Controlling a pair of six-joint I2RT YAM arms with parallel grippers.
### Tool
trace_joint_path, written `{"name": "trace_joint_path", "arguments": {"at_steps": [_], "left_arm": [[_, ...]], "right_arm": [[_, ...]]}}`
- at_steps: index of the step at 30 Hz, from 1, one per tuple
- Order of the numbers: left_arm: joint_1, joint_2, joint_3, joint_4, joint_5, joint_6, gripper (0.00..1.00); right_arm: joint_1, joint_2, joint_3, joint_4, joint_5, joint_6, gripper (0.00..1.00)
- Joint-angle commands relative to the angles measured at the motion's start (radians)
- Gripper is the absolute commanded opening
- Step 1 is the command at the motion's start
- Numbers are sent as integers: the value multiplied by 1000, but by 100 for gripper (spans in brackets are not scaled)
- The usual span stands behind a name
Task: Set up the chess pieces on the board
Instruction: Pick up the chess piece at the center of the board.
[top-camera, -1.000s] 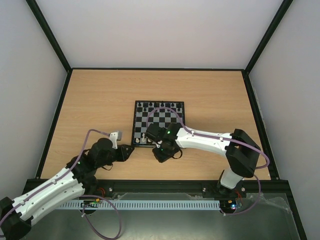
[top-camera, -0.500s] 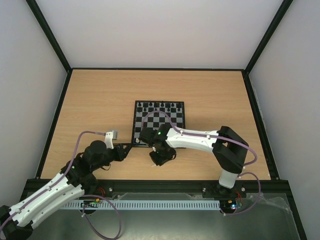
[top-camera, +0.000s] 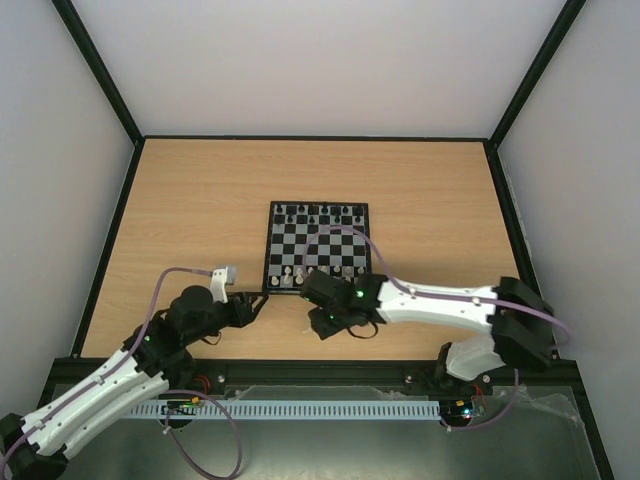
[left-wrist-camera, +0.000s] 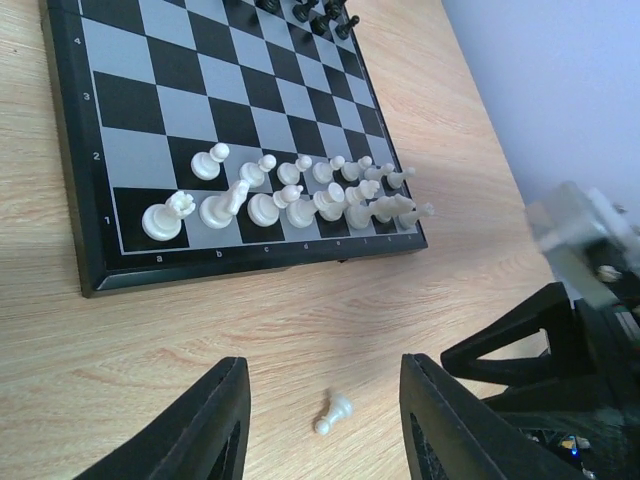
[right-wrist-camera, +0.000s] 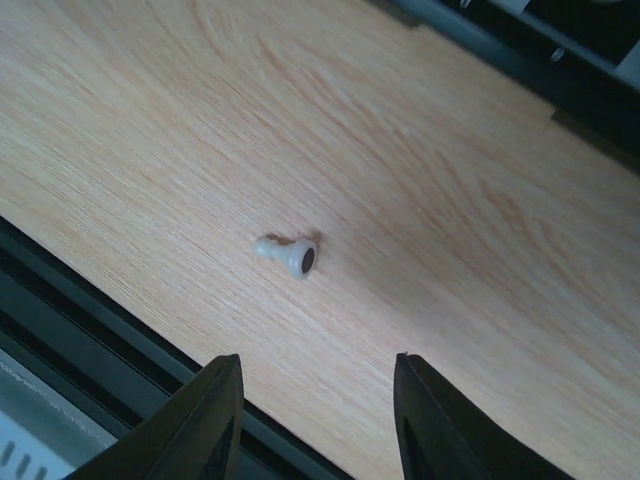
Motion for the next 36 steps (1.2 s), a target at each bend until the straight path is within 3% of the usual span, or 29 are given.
{"name": "trace_joint_path", "arguments": {"at_steps": [1,9,13,16,21,25,31,34,36], "left_arm": [[0,-63,-19,-9,12,-16,45],[-2,-48,-55,38,68,-2,52],[-18,-52,-112,94,114,33,54],[-57,-48,-150,128,71,45,54],[-180,-5,-138,176,-88,26,52],[-282,185,-123,291,-185,16,51],[-601,472,-44,357,-590,53,54],[-672,593,-25,416,-728,77,54],[-686,663,-26,493,-742,122,54]], "right_arm": [[21,-162,-148,235,153,4,44],[8,-264,-277,376,181,-24,47],[-29,-354,-328,408,103,-6,47],[-42,-432,-349,411,50,-6,47],[-49,-509,-357,390,0,24,51],[-63,-534,-363,361,-18,18,52],[-87,-611,-384,339,-104,4,52],[-98,-657,-388,304,-133,-36,52],[-104,-679,-388,278,-146,-49,52]]}}
